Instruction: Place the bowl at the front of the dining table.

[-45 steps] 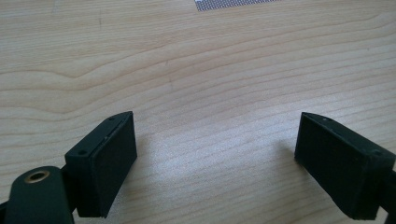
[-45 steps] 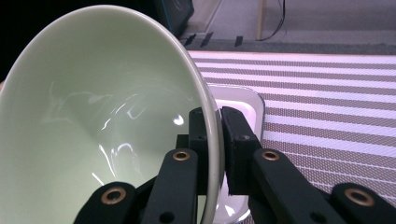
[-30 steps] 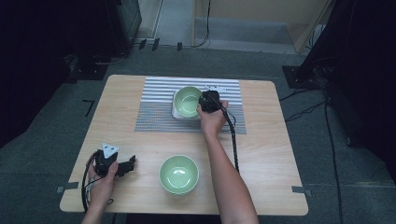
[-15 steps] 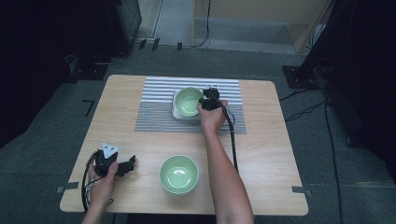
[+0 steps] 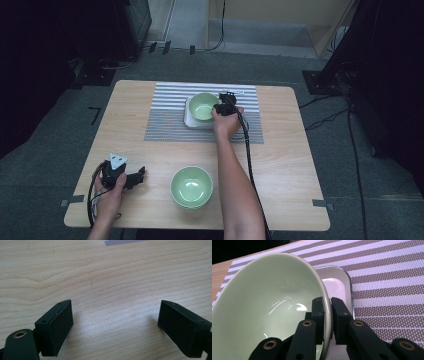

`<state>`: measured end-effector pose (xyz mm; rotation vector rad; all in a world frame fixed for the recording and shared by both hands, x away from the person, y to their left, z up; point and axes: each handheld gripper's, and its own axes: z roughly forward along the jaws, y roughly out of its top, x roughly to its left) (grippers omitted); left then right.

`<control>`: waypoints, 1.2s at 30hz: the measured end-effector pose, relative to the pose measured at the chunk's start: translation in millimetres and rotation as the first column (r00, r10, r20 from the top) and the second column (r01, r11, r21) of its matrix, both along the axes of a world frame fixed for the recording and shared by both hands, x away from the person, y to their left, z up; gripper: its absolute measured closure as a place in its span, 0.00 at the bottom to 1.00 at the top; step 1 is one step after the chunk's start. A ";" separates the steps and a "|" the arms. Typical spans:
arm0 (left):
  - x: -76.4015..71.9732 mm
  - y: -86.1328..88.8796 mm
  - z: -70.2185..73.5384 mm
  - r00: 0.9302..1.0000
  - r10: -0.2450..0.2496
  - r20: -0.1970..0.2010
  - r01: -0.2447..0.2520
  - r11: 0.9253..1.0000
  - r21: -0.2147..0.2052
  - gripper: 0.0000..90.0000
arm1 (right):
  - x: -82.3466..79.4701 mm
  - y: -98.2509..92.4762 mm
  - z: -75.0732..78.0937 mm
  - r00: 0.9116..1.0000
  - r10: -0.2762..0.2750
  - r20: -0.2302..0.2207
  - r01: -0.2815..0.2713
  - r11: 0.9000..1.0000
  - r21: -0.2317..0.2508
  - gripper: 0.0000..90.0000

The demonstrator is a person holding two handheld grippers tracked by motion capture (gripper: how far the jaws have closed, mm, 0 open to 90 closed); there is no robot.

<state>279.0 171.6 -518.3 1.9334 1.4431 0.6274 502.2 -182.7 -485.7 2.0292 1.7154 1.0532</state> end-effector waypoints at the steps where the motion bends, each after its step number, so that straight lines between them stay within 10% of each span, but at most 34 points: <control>1: 0.0 0.0 0.0 1.000 0.000 0.000 0.000 1.000 0.000 0.14 | 0.3 -0.3 -0.2 1.000 -0.004 0.001 0.004 1.000 0.001 0.91; 11: 0.0 0.0 0.0 1.000 0.000 0.000 0.000 1.000 0.000 0.14 | -0.5 -2.1 -2.9 1.000 -0.005 0.002 0.005 1.000 0.017 0.78; 18: 0.0 0.0 0.0 1.000 0.000 0.000 0.000 1.000 0.000 0.14 | -3.3 -2.7 4.4 0.996 0.063 0.056 -0.063 0.998 -0.009 0.26; 22: 0.0 0.0 0.0 1.000 0.000 0.000 0.000 1.000 0.000 0.14 | -8.3 -4.7 7.3 0.994 0.094 0.063 -0.089 0.993 -0.081 0.27; 33: 0.4 -0.1 0.1 1.000 -0.001 -0.001 0.001 1.000 0.001 0.14 | -29.5 -12.9 19.4 0.968 0.159 0.196 -0.143 0.985 -0.091 0.29; 36: 0.4 -0.1 0.1 1.000 -0.001 -0.001 0.001 1.000 0.001 0.14 | -38.6 -15.4 21.1 0.944 0.220 0.244 -0.198 0.974 -0.112 0.26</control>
